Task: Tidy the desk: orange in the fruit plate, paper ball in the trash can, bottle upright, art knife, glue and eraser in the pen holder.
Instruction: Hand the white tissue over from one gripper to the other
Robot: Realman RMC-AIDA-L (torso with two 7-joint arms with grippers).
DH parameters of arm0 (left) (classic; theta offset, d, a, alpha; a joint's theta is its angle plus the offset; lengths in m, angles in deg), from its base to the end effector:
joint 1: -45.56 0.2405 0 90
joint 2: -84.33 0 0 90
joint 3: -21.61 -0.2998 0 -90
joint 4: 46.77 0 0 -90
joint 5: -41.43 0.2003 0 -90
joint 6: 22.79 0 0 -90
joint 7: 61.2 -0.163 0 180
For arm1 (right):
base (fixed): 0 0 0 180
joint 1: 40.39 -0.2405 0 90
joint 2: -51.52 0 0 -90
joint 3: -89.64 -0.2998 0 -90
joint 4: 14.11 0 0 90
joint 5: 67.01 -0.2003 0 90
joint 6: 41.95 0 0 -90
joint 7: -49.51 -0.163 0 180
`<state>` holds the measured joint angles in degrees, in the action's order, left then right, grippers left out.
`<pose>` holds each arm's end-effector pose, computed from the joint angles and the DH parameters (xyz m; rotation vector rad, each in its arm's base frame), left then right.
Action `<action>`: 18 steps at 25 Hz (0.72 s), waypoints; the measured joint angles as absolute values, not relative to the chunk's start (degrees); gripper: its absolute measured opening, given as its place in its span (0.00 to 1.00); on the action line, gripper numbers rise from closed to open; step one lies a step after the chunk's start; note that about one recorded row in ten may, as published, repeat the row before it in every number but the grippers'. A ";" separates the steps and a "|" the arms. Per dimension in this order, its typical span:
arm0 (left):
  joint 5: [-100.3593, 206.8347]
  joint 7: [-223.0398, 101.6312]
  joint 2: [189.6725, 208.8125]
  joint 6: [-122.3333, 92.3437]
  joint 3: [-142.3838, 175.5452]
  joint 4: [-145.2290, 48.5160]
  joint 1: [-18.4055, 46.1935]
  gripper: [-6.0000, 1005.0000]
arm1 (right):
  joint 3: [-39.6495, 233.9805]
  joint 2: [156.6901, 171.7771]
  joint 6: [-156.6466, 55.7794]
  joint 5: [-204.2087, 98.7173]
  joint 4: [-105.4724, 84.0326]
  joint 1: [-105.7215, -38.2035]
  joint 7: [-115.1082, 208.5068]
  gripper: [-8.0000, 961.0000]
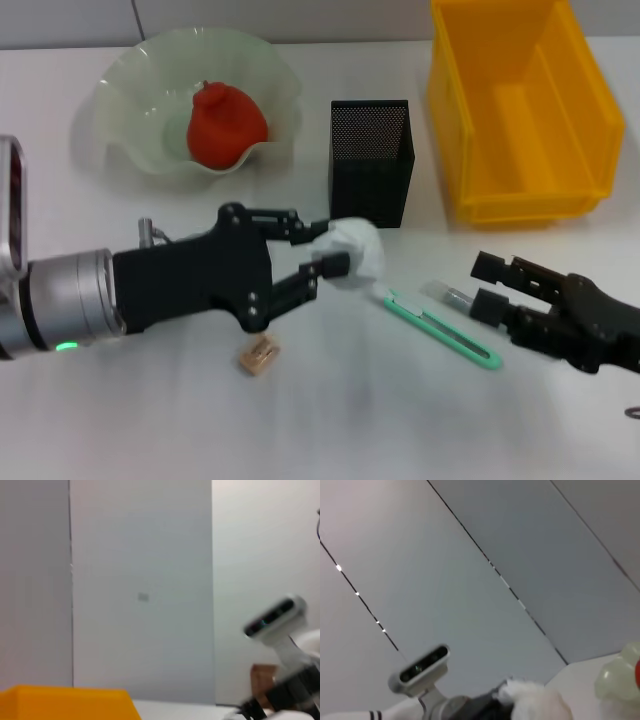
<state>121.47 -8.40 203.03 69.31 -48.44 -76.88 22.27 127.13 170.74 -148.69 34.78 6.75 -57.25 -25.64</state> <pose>-0.2505 0.2921 -0.0732 -2.7370 -0.1258 -1.0771 0.3058 0.2351 -0.0453 -2.5245 1.0068 1.3533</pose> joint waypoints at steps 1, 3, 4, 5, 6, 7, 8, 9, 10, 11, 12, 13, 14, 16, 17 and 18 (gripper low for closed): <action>120.92 -7.35 203.03 69.32 -48.44 -77.43 22.15 0.29 | 127.13 170.74 -148.30 34.86 5.94 -57.10 -24.10 0.80; 120.42 -5.29 203.13 69.32 -48.44 -78.75 21.70 0.29 | 127.38 170.67 -146.96 35.08 4.06 -56.98 -21.38 0.80; 120.35 -3.97 203.24 69.19 -48.45 -79.50 21.10 0.29 | 127.50 170.67 -146.12 35.12 3.69 -56.98 -20.95 0.80; 120.30 -2.90 203.30 69.02 -48.46 -79.93 20.23 0.29 | 127.64 170.69 -145.04 35.15 3.26 -56.98 -20.47 0.79; 120.26 -1.90 203.39 68.88 -48.49 -80.21 19.28 0.29 | 127.70 170.72 -144.03 35.31 3.03 -57.01 -20.39 0.79; 120.23 -1.02 203.42 68.73 -48.49 -80.27 18.23 0.29 | 127.76 170.78 -143.03 35.55 2.74 -57.15 -20.37 0.79; 119.62 1.23 203.46 67.84 -48.60 -80.19 15.77 0.29 | 127.81 170.82 -141.84 35.97 1.95 -57.57 -20.33 0.79; 119.62 1.23 203.46 67.84 -48.60 -80.19 15.77 0.29 | 127.81 170.82 -141.84 35.97 1.95 -57.57 -20.33 0.79; 119.14 2.23 203.48 67.25 -48.70 -80.13 14.60 0.29 | 127.82 170.82 -141.38 36.09 1.50 -57.80 -20.32 0.79; 118.67 3.28 203.50 66.31 -48.90 -80.05 13.46 0.29 | 127.81 170.80 -141.11 36.10 1.18 -57.96 -20.30 0.79; 118.23 4.09 203.52 65.35 -49.09 -80.03 12.37 0.29 | 127.81 170.80 -140.97 36.11 1.03 -58.07 -20.29 0.79; 117.94 4.68 203.54 63.60 -49.65 -79.99 10.68 0.29 | 127.80 170.82 -140.86 36.12 0.96 -58.16 -20.28 0.79; 117.94 4.68 203.54 63.60 -49.65 -79.99 10.68 0.29 | 127.80 170.82 -140.86 36.12 0.96 -58.16 -20.28 0.79; 117.18 4.75 203.55 61.04 -51.15 -79.98 9.11 0.29 | 127.79 170.84 -140.67 36.14 0.90 -58.16 -20.27 0.79; 116.58 4.76 203.54 59.68 -52.09 -80.00 8.59 0.29 | 127.79 170.84 -140.50 36.15 0.84 -58.14 -20.27 0.79; 113.67 4.73 203.54 55.60 -55.35 -80.24 7.62 0.29 | 127.78 170.84 -140.08 36.17 0.76 -58.08 -20.26 0.79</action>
